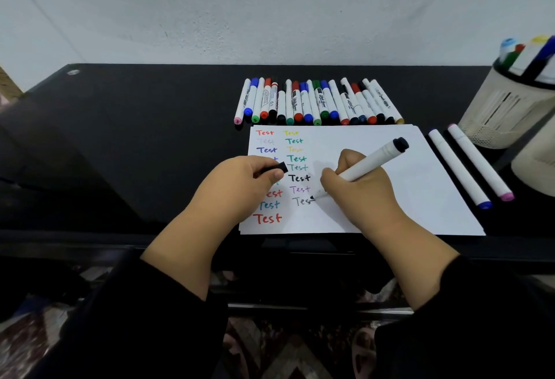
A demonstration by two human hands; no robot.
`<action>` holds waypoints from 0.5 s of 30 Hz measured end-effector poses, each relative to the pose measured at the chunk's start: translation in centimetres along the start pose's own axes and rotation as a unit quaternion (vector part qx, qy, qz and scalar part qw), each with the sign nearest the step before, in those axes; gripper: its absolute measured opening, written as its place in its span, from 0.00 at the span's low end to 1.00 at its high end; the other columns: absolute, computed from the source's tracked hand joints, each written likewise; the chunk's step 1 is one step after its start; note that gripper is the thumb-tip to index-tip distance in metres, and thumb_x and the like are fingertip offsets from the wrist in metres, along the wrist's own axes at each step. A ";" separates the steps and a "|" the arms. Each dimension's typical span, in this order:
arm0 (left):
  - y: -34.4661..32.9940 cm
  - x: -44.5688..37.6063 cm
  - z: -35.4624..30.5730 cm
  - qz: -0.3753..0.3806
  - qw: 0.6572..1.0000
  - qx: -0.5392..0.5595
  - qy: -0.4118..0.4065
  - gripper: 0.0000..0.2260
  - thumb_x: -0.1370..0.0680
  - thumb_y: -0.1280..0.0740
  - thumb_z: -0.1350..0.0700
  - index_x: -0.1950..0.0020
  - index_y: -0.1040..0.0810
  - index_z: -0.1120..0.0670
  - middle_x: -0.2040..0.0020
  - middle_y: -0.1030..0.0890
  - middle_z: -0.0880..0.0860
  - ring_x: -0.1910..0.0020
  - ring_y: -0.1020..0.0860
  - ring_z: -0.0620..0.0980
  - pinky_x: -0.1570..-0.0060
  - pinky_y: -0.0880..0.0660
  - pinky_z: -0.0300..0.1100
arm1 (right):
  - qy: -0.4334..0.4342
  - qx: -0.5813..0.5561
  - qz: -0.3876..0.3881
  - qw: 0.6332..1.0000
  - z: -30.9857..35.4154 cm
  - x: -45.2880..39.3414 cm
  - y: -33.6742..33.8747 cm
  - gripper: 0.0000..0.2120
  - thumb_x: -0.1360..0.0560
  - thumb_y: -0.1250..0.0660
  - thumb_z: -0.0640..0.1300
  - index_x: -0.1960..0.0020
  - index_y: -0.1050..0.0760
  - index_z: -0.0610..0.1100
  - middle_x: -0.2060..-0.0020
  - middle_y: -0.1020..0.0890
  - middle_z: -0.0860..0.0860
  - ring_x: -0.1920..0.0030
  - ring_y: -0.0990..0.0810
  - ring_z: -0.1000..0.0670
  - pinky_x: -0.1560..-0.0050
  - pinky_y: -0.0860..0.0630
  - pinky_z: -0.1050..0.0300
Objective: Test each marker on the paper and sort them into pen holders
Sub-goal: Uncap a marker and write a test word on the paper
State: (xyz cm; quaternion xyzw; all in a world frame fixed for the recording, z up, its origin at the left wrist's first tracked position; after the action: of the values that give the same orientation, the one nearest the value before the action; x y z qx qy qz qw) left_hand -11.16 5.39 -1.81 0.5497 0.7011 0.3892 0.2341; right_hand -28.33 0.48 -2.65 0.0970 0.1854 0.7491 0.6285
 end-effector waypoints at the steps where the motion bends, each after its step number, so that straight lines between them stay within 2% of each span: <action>1: 0.0 0.0 0.0 0.001 1.000 0.002 0.001 0.16 0.21 0.39 0.46 0.33 0.28 0.43 0.41 0.23 0.44 0.60 0.32 0.38 0.66 0.37 0.30 | -0.003 0.000 0.006 1.000 0.0 0.0 0.0 0.16 0.28 0.37 0.38 0.68 0.42 0.45 0.75 0.39 0.53 0.74 0.39 0.56 0.72 0.42 0.63; 5: -0.1 0.3 -0.1 0.007 1.000 0.024 -0.002 0.15 0.21 0.38 0.46 0.35 0.27 0.42 0.46 0.23 0.42 0.60 0.30 0.38 0.65 0.36 0.30 | -0.034 -0.058 -0.022 0.997 -0.5 -0.2 0.6 0.15 0.29 0.36 0.37 0.68 0.40 0.45 0.74 0.35 0.50 0.71 0.36 0.53 0.67 0.38 0.58; 8: -0.3 0.5 -0.3 0.031 0.997 0.076 0.001 0.13 0.22 0.37 0.47 0.38 0.24 0.41 0.58 0.27 0.34 0.60 0.28 0.35 0.66 0.35 0.31 | -0.055 -0.162 -0.056 0.984 -0.7 -0.5 1.3 0.18 0.28 0.34 0.38 0.72 0.39 0.47 0.80 0.31 0.52 0.74 0.33 0.51 0.64 0.34 0.56; 12: -0.7 0.7 -0.9 0.061 0.989 0.131 -0.021 0.08 0.23 0.35 0.49 0.45 0.22 0.38 0.60 0.25 0.34 0.60 0.27 0.32 0.65 0.34 0.28 | -0.050 -0.274 -0.058 0.959 0.1 -0.7 1.6 0.19 0.26 0.34 0.36 0.71 0.39 0.46 0.82 0.32 0.52 0.78 0.35 0.54 0.69 0.37 0.59; 15: -0.8 1.0 -1.5 0.077 0.985 0.150 -0.033 0.08 0.23 0.34 0.49 0.54 0.25 0.33 0.61 0.24 0.33 0.63 0.26 0.31 0.69 0.32 0.22 | -0.039 -0.278 -0.047 0.959 0.6 -0.8 1.3 0.19 0.26 0.34 0.36 0.70 0.39 0.45 0.82 0.32 0.52 0.79 0.35 0.54 0.72 0.37 0.61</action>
State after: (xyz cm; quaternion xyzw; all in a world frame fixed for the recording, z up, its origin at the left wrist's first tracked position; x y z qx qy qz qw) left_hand -13.08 5.78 -1.47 0.6439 0.6987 0.2779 0.1411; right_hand -29.13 -0.35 -1.47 -0.0613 -0.0503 0.7363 0.6720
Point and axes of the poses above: each hand's wrist, its own x-axis away from the middle knuckle, its own y-axis out of the back of the hand, z = x × y, the point moved 7 cm from there along -x, towards the middle knuckle
